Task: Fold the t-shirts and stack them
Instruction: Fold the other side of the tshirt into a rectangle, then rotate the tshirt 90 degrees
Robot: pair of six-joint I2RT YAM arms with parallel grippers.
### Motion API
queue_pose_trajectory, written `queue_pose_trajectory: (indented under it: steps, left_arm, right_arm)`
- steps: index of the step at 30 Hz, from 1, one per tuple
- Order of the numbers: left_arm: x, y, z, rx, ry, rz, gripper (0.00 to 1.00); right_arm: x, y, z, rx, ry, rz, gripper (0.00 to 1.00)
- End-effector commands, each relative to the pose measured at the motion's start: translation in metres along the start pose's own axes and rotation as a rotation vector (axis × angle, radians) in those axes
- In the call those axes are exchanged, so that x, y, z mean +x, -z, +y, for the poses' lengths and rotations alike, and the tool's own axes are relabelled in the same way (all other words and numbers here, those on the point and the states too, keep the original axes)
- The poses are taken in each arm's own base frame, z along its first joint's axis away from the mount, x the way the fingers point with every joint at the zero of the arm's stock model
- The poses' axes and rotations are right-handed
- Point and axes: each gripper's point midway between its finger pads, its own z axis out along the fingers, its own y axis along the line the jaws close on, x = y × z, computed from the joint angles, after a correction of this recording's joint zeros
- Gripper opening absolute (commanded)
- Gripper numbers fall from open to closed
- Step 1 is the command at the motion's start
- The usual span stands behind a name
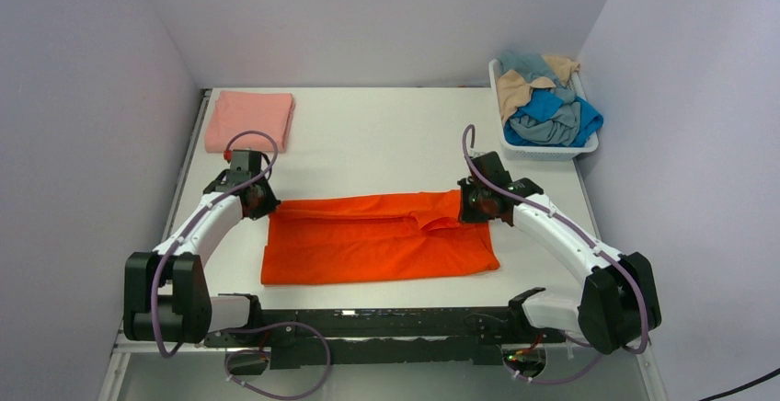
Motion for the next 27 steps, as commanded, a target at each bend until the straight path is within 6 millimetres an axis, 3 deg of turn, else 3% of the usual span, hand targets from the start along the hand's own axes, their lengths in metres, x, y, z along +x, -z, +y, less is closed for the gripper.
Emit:
queue_pose_trajectory:
  steps: [1, 3, 4, 7, 10, 13, 15, 17, 19, 24, 27]
  left_arm:
    - [-0.001, 0.008, 0.015, -0.098, 0.049, 0.000, 0.57]
    - [-0.006, 0.020, 0.019, -0.119, 0.060, -0.019, 0.87]
    - [-0.014, 0.027, 0.018, -0.119, 0.066, -0.043, 0.98]
    - [-0.035, 0.044, 0.001, -0.047, 0.071, -0.103, 0.99]
    - [-0.045, 0.049, -0.044, 0.154, 0.022, -0.114, 0.99]
    - [-0.030, 0.045, -0.099, 0.378, -0.069, -0.032, 0.99]
    - [-0.014, 0.035, -0.121, 0.434, -0.141, 0.042, 0.99]
    - [0.001, 0.021, -0.124, 0.385, -0.200, 0.114, 1.00]
    - [0.015, 0.005, -0.121, 0.333, -0.238, 0.175, 0.99]
    - [0.056, -0.015, -0.108, 0.302, -0.222, 0.295, 0.99]
    - [0.084, -0.016, -0.102, 0.294, -0.189, 0.353, 1.00]
  right_arm:
    - [0.021, 0.009, -0.002, 0.024, -0.006, 0.064, 0.58]
    - [0.016, 0.017, -0.006, 0.056, -0.001, 0.043, 0.90]
    - [0.011, 0.021, -0.006, 0.065, -0.003, 0.024, 0.99]
    - [-0.009, 0.028, 0.001, 0.045, -0.020, -0.047, 1.00]
    - [-0.014, 0.016, 0.022, -0.061, -0.060, -0.048, 1.00]
    - [0.006, -0.006, 0.030, -0.101, -0.110, 0.048, 1.00]
    - [0.018, -0.020, 0.028, -0.109, -0.137, 0.084, 1.00]
    - [0.026, -0.032, 0.023, -0.106, -0.157, 0.124, 1.00]
    - [0.022, -0.046, 0.013, -0.068, -0.180, 0.125, 1.00]
    - [-0.033, -0.084, 0.002, -0.041, -0.167, 0.048, 1.00]
    - [-0.098, -0.112, 0.013, -0.099, -0.104, -0.053, 1.00]
